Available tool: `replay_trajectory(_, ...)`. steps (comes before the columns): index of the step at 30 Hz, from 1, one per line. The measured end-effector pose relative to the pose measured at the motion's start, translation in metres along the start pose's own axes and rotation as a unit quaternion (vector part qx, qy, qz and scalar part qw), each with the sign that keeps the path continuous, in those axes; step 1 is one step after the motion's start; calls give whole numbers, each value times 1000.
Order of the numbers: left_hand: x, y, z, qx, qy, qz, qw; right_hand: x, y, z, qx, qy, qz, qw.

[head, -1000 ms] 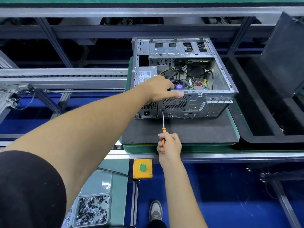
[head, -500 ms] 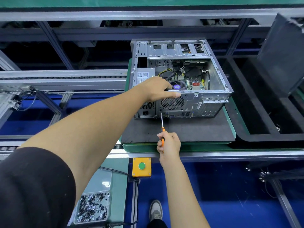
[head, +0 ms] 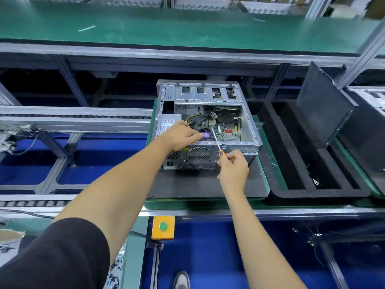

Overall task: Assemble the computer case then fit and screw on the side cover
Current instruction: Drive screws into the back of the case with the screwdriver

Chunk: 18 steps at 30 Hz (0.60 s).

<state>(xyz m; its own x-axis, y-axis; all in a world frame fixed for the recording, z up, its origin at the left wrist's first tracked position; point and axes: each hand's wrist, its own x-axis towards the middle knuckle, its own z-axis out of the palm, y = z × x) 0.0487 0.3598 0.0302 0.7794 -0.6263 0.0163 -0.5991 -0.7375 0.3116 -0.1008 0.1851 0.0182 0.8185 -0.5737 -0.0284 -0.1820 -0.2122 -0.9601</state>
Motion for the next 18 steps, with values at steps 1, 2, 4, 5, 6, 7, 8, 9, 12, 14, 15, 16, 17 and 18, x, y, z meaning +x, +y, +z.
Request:
replay_trajectory(1, 0, -2, 1, -1, 8, -1, 1000, 17, -8, 0, -53, -7, -27, 998)
replay_trajectory(2, 1, -3, 2, -3, 20, -7, 1000, 33, -15, 0, -116, -10, -55, 992)
replay_trajectory(4, 3, -3, 1, -21, 43, -31, 998, 62, -24, 0, -228, -17, -118, 966)
replay_trajectory(5, 3, -3, 1, -31, 53, -42, 997, 74, -27, 1, -270, -31, -152, 950)
replay_trajectory(6, 4, -4, 1, -36, 61, -48, 996, 84, -29, 2, -308, -49, -190, 931)
replay_trajectory(7, 3, -5, 1, -36, 64, -48, 996, 93, -31, 4, -336, -67, -221, 913)
replay_trajectory(8, 3, -5, 0, -34, 61, -49, 996, 101, -32, 7, -348, -80, -236, 904)
replay_trajectory(9, 1, -5, 0, -35, 56, -49, 997, 107, -33, 9, -335, -87, -231, 909)
replay_trajectory(12, 2, -5, 1, -36, 46, -51, 997, 115, -38, 18, -287, -69, -180, 938)
replay_trajectory(14, 4, -7, 1, -53, 52, -70, 995, 120, -36, 22, -338, -102, -174, 919)
replay_trajectory(15, 6, -7, 0, -77, 54, -84, 992, 122, -35, 22, -360, -114, -170, 910)
replay_trajectory(16, 8, -6, -1, -110, 56, -104, 987, 124, -34, 22, -373, -120, -163, 905)
replay_trajectory(17, 9, -6, -4, -142, 62, -126, 980, 126, -33, 23, -383, -122, -157, 902)
replay_trajectory(18, 10, -6, -6, -156, 76, -149, 974, 128, -32, 24, -392, -126, -154, 898)
